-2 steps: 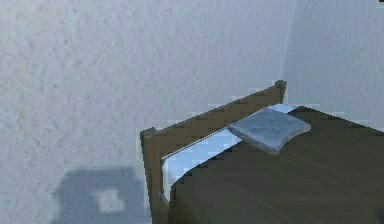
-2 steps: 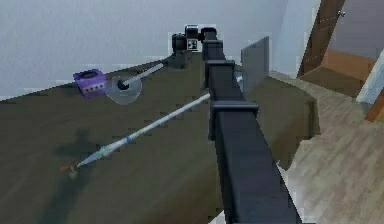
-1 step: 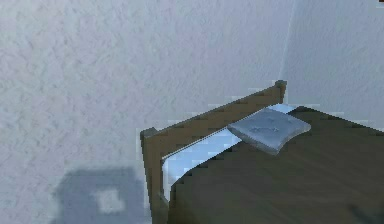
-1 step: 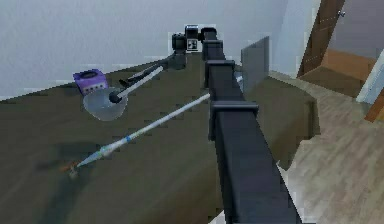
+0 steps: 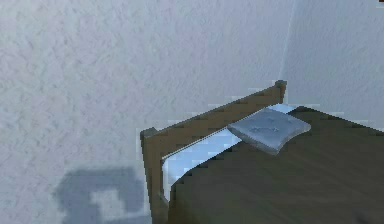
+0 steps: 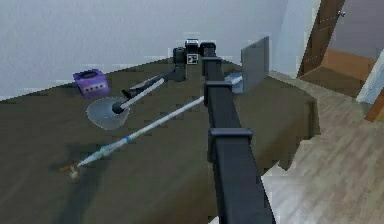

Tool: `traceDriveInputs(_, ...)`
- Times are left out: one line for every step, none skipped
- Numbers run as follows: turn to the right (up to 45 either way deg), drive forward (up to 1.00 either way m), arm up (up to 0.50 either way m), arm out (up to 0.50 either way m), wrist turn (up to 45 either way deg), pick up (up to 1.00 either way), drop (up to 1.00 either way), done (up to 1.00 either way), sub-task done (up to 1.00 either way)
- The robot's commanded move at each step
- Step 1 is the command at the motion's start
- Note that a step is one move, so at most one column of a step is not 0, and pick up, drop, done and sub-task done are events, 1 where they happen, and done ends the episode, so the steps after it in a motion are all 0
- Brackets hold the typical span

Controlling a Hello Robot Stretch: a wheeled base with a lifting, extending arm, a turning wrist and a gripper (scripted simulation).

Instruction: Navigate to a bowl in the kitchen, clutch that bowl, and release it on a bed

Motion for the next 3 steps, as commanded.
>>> traceDriveInputs(0.0, 0.0, -0.32, 0.0, 0.0, 0.0, 0.0, 0.0, 0.0)
traceDriveInputs(0.0, 0.0, 0.0, 0.0, 0.0, 0.0, 1.0, 0.0, 0.0)
traceDriveInputs(0.0, 0.0, 0.04, 0.0, 0.0, 0.0, 0.0, 0.0, 0.0)
